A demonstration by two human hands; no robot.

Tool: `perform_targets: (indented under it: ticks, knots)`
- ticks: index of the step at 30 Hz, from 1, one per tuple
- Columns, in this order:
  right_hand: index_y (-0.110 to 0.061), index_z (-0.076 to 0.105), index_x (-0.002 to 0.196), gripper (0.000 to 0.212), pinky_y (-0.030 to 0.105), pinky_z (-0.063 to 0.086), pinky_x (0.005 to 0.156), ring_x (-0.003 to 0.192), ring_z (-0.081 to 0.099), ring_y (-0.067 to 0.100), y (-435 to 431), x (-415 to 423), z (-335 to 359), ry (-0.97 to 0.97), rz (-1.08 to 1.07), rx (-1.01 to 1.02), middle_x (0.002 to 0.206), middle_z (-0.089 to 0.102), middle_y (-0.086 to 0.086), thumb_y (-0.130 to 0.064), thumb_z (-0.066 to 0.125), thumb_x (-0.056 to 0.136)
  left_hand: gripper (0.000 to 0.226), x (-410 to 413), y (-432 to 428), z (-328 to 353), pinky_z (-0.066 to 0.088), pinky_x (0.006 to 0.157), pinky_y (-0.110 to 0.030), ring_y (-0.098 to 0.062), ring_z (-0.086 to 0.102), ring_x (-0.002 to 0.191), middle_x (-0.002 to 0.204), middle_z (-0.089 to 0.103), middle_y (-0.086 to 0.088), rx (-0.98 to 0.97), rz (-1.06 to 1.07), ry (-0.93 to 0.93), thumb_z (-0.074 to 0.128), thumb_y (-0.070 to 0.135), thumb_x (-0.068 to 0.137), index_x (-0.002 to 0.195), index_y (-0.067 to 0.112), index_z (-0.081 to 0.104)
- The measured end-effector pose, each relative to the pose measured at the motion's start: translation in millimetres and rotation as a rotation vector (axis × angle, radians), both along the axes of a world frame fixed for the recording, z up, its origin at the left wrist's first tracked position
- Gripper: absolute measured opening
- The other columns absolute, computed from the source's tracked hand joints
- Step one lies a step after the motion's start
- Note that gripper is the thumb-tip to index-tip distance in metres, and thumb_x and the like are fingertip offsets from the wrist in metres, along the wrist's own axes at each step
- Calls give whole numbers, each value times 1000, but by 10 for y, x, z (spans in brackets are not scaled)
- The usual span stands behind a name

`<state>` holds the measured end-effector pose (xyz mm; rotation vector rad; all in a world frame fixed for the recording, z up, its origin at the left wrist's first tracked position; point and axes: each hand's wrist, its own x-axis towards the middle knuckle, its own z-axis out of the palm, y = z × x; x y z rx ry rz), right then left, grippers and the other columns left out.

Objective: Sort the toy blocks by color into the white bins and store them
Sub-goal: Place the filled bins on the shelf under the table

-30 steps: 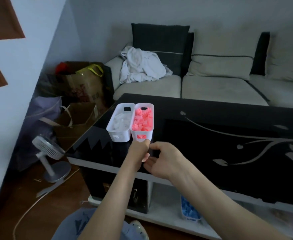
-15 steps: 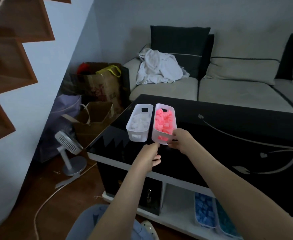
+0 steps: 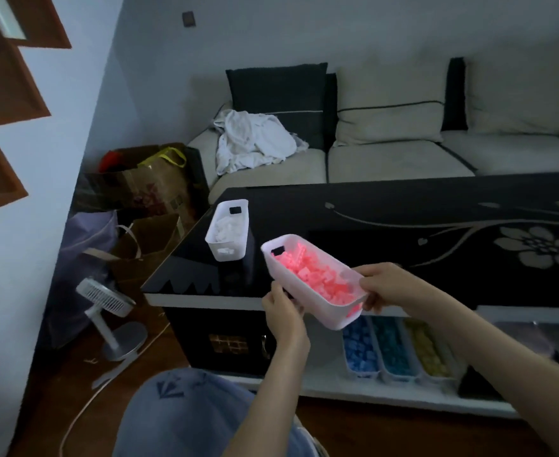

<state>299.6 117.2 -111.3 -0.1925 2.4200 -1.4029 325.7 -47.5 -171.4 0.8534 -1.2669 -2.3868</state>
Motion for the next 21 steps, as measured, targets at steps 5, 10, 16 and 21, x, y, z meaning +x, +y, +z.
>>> perform_targets:
  ticks: [5, 10, 16, 21]
  knots:
    - [-22, 69, 107, 43, 22, 43, 41, 47, 54, 8, 265, 415, -28, 154, 106, 119, 67, 65, 7, 3, 42, 85, 56, 453, 312, -249, 52, 89, -49, -26, 62, 105, 120, 61, -7, 213, -21, 97, 53, 58, 88, 133, 26, 42]
    - [-24, 66, 115, 39, 25, 49, 49, 57, 59, 14, 542, 617, -181, 193, 134, 171, 79, 68, 14, -3, 44, 91, 56, 740, 683, -377, 50, 94, -48, -26, 60, 108, 123, 59, -7, 339, -35, 86, 50, 56, 90, 136, 28, 34]
    - [-28, 62, 116, 29, 23, 53, 60, 63, 64, 12, 812, 761, -504, 197, 165, 369, 77, 70, 1, -17, 44, 97, 59, 1000, 1137, -612, 45, 95, -42, -19, 57, 97, 112, 56, -2, 324, -91, -54, 39, 61, 91, 140, 31, 22]
    - [-17, 61, 123, 33, 18, 50, 51, 49, 59, 5, 901, 754, -840, 124, 119, 376, 76, 68, 5, -10, 41, 98, 57, 855, 1229, -748, 42, 93, -43, -32, 52, 116, 130, 50, -12, 300, -148, -311, 33, 53, 98, 144, 21, 23]
